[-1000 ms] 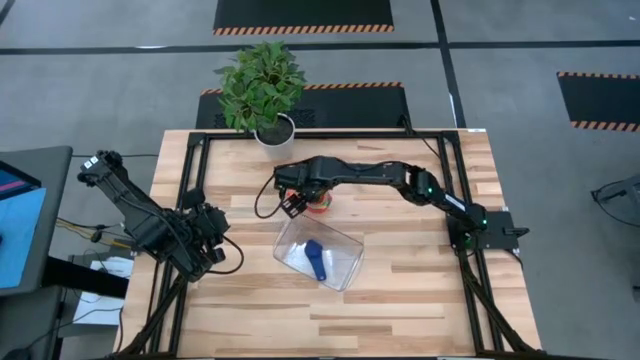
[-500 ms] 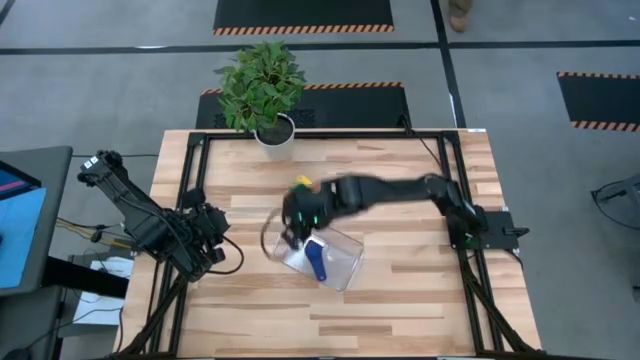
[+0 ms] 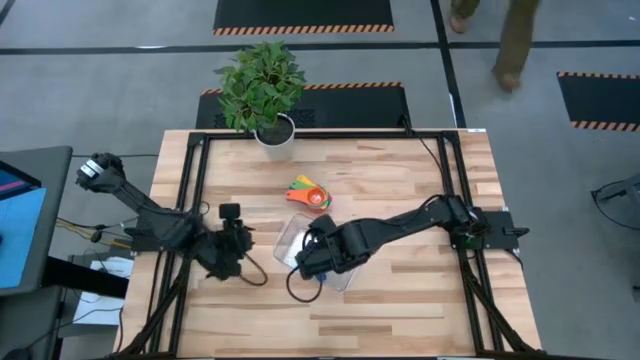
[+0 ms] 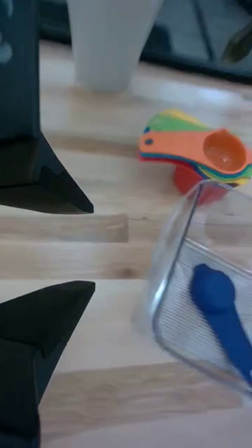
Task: Nest measuring cups in basket
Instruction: Adjust the transparent bin on the table
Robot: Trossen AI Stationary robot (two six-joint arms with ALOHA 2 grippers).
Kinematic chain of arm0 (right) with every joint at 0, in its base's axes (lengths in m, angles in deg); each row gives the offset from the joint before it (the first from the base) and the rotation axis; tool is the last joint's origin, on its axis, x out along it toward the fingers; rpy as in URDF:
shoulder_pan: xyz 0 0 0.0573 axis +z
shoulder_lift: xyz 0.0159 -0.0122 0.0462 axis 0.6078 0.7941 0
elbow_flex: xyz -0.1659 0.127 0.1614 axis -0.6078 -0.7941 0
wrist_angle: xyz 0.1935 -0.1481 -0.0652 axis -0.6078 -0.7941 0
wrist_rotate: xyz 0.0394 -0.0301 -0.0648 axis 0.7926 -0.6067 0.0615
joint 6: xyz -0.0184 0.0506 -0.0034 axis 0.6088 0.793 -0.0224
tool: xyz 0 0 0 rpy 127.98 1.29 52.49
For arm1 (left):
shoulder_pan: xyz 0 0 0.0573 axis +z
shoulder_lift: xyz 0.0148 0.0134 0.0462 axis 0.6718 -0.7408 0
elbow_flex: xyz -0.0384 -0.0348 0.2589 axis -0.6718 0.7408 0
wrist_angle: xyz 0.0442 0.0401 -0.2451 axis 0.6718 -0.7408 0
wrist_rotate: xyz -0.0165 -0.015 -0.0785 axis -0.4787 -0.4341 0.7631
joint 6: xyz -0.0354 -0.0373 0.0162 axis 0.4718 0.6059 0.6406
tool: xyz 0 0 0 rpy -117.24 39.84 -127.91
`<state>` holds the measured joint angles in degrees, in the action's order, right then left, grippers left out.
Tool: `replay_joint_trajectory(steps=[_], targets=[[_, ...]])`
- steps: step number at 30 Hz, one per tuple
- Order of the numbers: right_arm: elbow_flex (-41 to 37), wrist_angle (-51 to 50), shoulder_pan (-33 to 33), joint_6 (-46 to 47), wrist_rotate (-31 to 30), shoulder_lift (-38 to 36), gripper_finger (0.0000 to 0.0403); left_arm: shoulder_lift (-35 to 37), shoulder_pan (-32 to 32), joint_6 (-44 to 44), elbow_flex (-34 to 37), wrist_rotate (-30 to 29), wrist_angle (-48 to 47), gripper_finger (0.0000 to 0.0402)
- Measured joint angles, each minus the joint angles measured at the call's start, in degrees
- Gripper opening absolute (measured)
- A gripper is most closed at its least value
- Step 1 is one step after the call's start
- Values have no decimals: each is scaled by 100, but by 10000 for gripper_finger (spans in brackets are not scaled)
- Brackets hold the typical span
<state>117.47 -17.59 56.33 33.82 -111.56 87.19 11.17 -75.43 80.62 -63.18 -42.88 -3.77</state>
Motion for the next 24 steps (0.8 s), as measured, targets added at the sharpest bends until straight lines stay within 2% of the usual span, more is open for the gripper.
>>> replay_joint_trajectory(steps=[4,9,18,24], targets=[[-543,1170,-107,-682,84,4,164,2,500,-101,359,454,426,155],[-1139,2299,-341,-1299,184,11,133,2,528,776,803,926,274,155],[-1969,3811,-465,-1882,474,0,97,10,334,1529,990,678,291,155],[-2333,4031,-374,-1844,496,6,91,15,336,1548,990,653,291,155]])
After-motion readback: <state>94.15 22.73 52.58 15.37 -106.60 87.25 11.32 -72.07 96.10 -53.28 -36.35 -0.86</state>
